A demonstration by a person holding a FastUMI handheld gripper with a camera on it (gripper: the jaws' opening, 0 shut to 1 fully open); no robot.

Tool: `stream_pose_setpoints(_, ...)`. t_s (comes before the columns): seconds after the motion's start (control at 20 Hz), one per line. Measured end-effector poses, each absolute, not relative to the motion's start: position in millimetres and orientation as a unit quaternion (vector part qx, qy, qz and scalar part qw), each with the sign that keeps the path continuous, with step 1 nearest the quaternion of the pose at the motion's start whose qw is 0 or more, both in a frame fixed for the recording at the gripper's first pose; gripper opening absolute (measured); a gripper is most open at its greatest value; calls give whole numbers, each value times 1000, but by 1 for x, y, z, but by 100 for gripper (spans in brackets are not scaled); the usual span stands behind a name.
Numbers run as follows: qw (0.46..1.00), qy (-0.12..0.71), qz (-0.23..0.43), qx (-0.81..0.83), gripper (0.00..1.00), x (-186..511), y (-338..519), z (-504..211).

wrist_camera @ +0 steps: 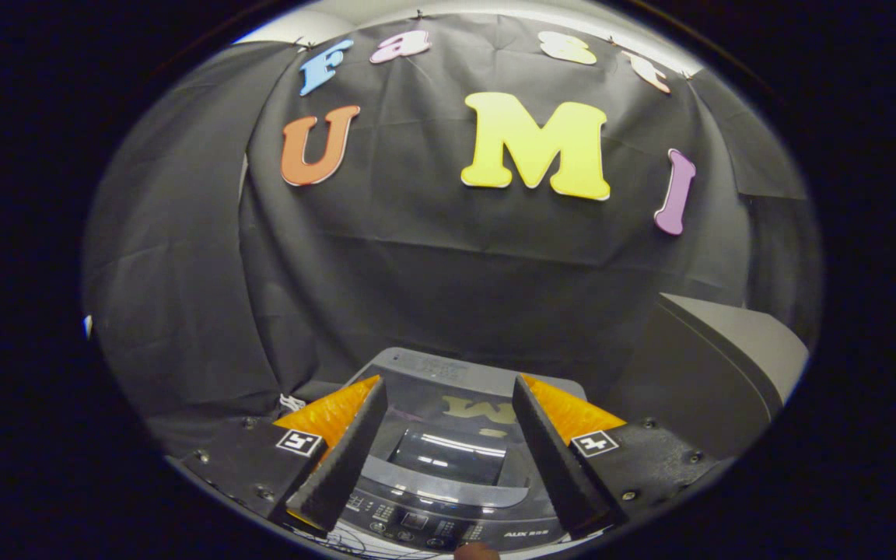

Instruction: Put the clothes into the washing machine and then close the washing machine lid.

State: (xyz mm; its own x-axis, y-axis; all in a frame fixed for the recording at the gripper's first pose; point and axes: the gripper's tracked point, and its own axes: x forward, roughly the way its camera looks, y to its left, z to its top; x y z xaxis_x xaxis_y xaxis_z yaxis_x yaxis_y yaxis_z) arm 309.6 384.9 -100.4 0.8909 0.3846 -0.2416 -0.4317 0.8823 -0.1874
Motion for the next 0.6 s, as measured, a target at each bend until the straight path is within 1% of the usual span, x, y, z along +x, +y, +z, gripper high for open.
stream_pose_setpoints(0.2, 963, 67, 234, -116, 100, 264, 362, -75)
stream_pose_setpoints(0.4, 963, 57, 240, -109, 100, 200, 321, -58)
stream_pose_setpoints(0.6, 966, 82, 233, -77, 100, 132, 270, -69)
